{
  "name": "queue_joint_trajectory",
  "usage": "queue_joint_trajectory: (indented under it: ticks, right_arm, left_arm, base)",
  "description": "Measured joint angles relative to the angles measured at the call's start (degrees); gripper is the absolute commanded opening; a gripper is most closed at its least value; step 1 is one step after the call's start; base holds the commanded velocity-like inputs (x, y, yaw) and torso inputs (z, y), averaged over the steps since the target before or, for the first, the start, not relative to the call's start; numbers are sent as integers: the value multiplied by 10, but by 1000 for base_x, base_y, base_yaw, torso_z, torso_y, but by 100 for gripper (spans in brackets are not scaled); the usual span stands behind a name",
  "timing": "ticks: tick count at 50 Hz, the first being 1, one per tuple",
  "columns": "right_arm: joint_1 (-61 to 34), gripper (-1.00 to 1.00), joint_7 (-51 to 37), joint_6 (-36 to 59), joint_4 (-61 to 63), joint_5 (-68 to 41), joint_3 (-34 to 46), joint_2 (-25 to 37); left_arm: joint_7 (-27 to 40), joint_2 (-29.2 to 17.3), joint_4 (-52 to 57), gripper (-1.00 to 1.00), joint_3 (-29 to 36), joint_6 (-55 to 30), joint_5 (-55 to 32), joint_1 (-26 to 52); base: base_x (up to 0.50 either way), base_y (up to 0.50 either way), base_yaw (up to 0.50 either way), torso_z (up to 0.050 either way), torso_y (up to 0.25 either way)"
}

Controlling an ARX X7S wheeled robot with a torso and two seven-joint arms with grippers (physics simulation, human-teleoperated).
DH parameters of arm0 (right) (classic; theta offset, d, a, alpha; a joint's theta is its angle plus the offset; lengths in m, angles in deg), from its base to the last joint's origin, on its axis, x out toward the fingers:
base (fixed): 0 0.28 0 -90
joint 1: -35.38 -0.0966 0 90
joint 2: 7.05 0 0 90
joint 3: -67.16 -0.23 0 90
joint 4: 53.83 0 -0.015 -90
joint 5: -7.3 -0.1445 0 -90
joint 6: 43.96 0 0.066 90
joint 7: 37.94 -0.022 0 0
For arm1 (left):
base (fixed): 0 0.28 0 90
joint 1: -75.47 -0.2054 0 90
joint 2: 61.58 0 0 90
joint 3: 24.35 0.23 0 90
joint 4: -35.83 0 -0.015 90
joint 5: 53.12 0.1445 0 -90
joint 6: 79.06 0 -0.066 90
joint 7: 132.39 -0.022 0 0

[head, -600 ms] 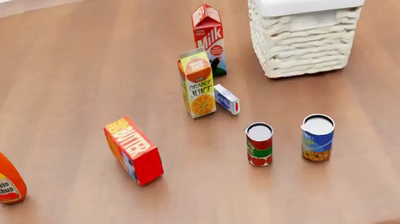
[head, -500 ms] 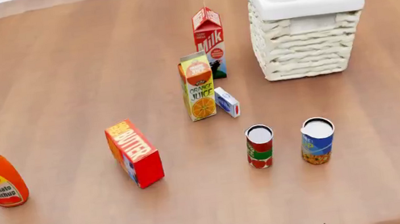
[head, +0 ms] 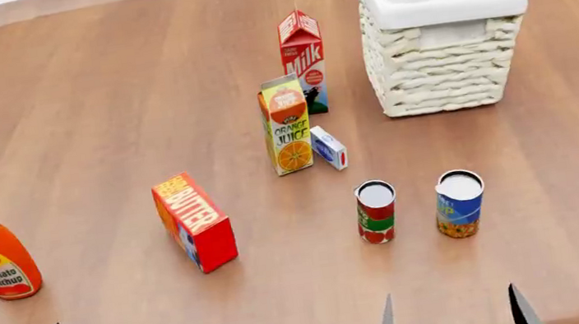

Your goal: Pick up the tomato sauce, and put it in the basket.

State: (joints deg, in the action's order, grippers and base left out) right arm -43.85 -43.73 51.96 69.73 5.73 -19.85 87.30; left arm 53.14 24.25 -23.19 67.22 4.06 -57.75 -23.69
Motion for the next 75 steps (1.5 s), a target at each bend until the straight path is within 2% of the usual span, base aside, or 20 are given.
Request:
queue_joint_trajectory:
  ticks: [7, 20, 67, 75]
  right_arm:
    - [19, 100, -9, 5, 55, -2, 6, 8]
    - [31, 100, -22, 14, 96, -13, 13, 20]
    - [37, 100, -54, 16, 118, -29, 34, 53]
    - [40, 100, -59, 10, 123, -31, 33, 58]
  left_arm:
    - [7, -9, 55, 100, 7, -5, -6, -20]
    - [20, -23, 90, 100, 13, -7, -17, -31]
    - [52, -54, 104, 100, 41, -7, -27, -37]
    - [56, -58, 102, 100, 43, -8, -30, -35]
  base:
    - [70, 0, 0, 0, 0]
    - [492, 0, 0, 0, 0]
    - [500, 0, 0, 0, 0]
    - [0, 0, 0, 0, 1]
